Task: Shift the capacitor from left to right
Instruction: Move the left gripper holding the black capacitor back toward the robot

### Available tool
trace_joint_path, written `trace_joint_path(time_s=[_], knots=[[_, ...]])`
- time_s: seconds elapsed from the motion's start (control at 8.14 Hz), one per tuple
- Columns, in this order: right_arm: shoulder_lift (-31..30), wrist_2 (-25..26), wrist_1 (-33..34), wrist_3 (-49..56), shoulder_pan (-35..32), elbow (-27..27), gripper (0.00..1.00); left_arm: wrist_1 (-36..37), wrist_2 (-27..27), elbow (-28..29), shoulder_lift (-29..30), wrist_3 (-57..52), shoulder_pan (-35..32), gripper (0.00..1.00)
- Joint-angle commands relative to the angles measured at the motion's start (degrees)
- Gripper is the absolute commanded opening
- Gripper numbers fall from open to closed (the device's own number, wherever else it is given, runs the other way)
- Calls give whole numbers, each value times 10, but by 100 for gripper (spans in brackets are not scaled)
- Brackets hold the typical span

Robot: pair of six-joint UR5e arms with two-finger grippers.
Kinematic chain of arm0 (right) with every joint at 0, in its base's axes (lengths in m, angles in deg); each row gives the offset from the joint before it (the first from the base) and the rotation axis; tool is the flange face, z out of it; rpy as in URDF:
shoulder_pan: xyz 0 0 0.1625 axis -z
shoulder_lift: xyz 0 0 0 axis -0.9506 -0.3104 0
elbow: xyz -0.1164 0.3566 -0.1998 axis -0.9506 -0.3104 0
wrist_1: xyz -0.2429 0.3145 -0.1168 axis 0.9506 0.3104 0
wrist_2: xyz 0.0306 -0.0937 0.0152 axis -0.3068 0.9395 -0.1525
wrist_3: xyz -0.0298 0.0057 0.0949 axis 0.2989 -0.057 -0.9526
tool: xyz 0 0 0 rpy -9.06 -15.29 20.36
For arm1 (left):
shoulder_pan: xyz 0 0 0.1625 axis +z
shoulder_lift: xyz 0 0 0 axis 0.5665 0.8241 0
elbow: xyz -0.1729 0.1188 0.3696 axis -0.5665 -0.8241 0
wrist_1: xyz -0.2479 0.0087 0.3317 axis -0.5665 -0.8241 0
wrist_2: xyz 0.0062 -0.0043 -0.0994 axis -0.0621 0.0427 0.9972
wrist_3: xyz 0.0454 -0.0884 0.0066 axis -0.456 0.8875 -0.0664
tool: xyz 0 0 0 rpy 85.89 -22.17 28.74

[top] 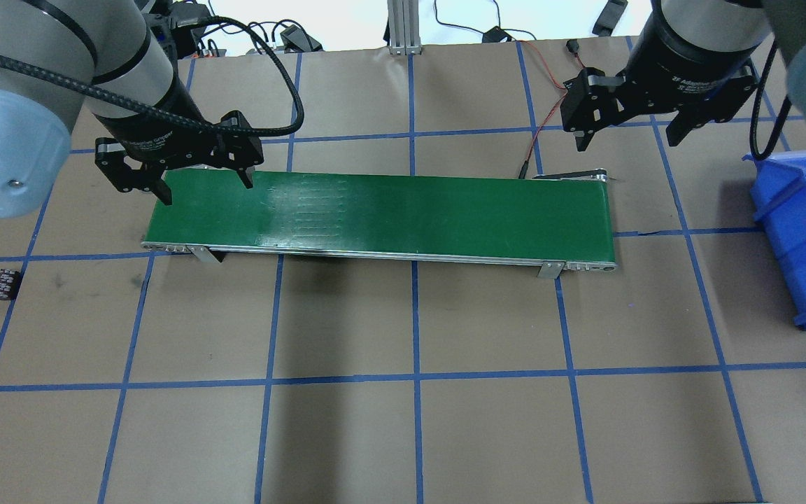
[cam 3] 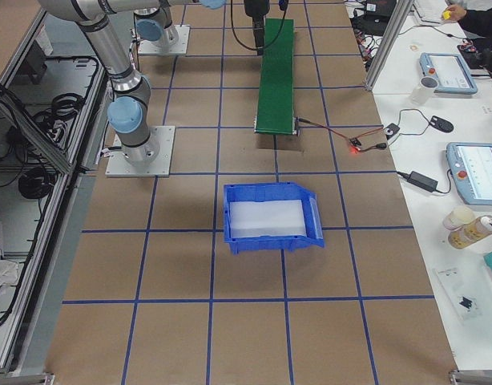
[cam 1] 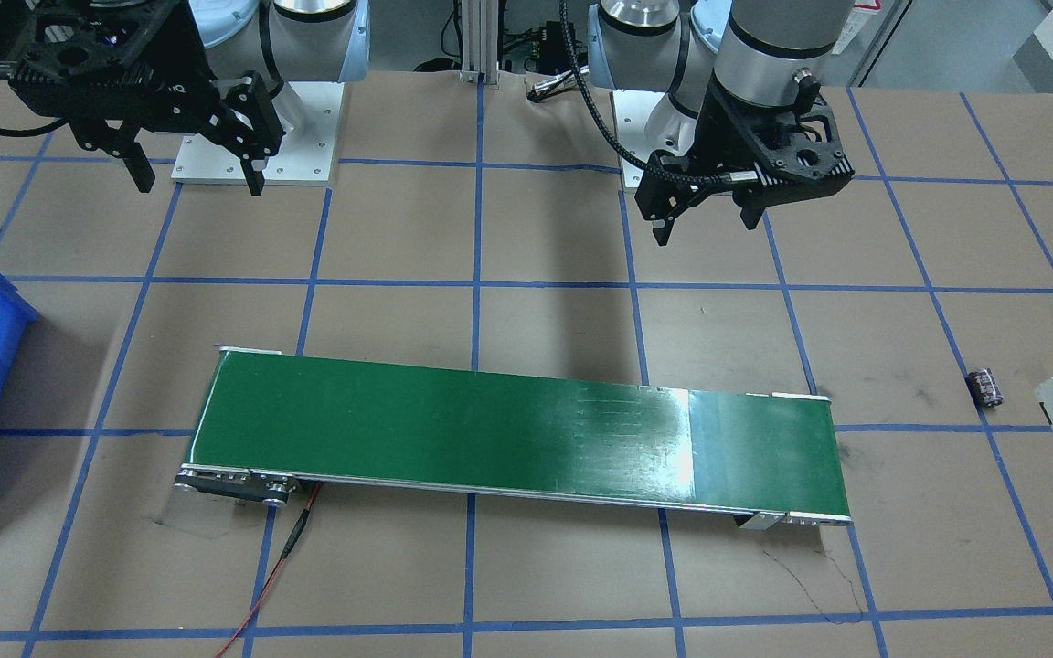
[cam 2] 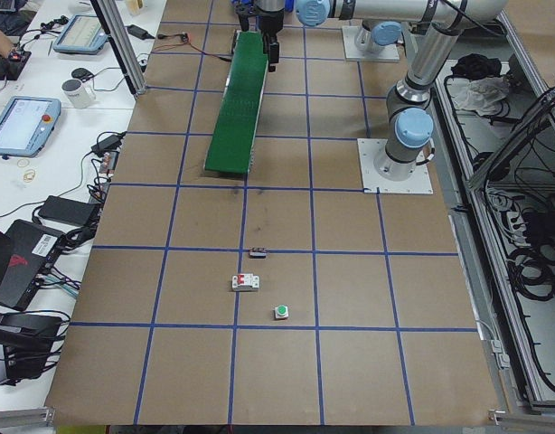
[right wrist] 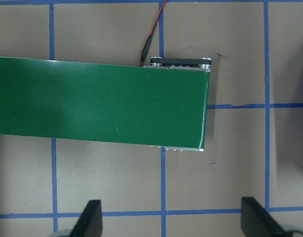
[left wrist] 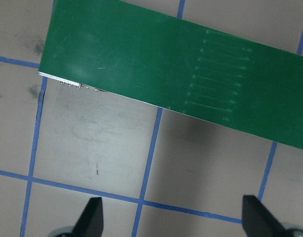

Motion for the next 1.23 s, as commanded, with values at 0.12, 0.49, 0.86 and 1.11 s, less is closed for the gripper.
trace_joint_path(time_s=[0.12,0.49,0.86,1.11], knots=[[0,0,0,-2,-1,0,100,1,3,-1,-2,0,2,100],[1,0,0,-2,0,0,100,-1,-3,0,4,-89,63,100],[0,0,0,-1,0,-1,100,-13,-3,-5,28,-251,224,100],[1,1,0,0,0,-1,100,-3,-6,-1,65,-357,289,100]])
